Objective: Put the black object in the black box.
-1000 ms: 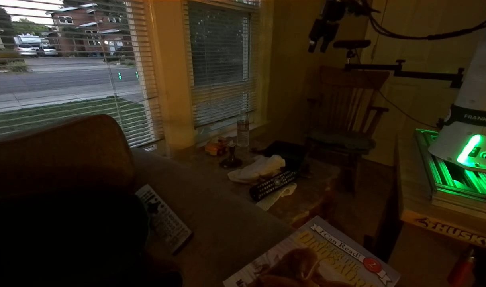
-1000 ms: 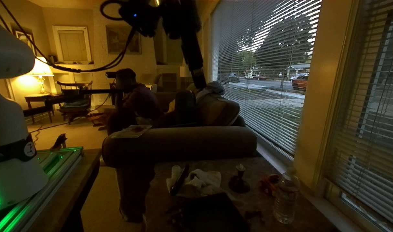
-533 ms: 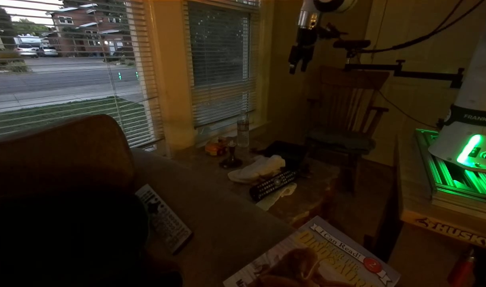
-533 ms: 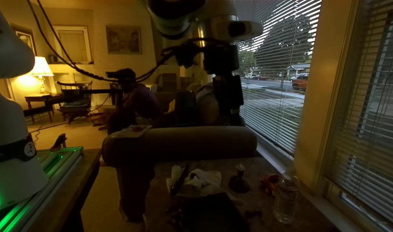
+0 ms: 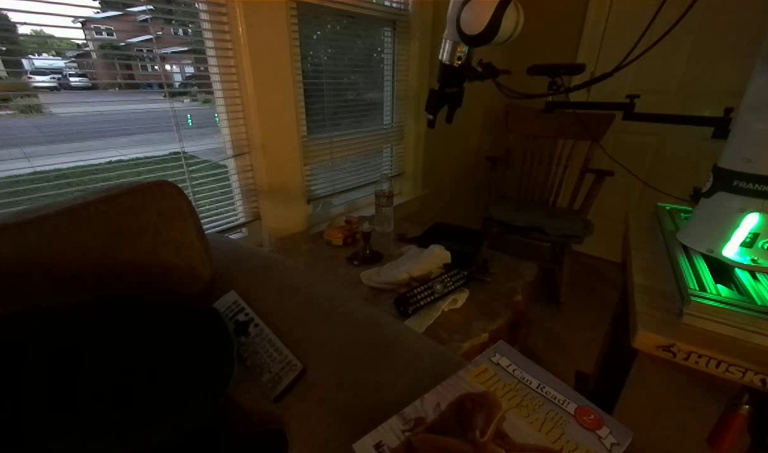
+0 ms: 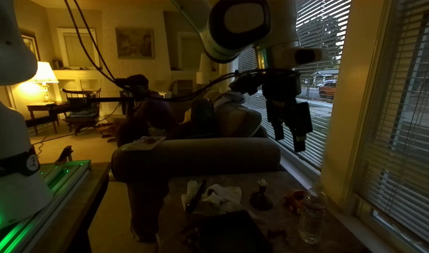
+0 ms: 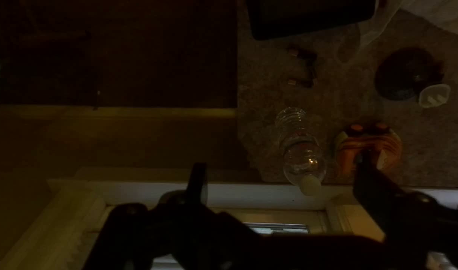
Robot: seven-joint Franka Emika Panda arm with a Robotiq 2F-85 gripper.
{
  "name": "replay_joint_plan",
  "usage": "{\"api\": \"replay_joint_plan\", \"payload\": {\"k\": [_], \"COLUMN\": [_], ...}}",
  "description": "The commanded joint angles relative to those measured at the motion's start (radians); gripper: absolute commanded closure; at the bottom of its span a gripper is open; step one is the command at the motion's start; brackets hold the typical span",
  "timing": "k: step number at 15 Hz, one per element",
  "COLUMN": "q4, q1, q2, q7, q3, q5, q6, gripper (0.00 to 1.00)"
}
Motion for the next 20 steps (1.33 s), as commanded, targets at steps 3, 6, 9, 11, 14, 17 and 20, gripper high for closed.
{"api": "replay_joint_plan", "payload": {"k": [3, 6, 9, 11, 14, 17, 20], "q4": [0.000, -0.023, -0.034, -0.035, -0.039, -0.043, -0.028], "q1": [0.004, 0.006, -0.001, -0.008, 0.001, 0.007, -0.038], "q2": [0.011, 0.054, 0.116, 0.157, 0.183, 0.184, 0.202], "q7": [-0.020, -0.022, -0.056, -0.082, -0.086, -0.078, -0.145], "q3": [-0.012, -0.010, 0.022, 0.053, 0.080, 0.103, 0.162], "q5": [0.035, 0.038, 0.068, 0.087, 0.087, 0.093, 0.130], "q6": [0.024, 0.116, 0.230, 0.275, 0.265, 0.254, 0.232], "gripper": [0.00, 0.00, 0.00, 0.00, 0.00, 0.00, 0.00]}}
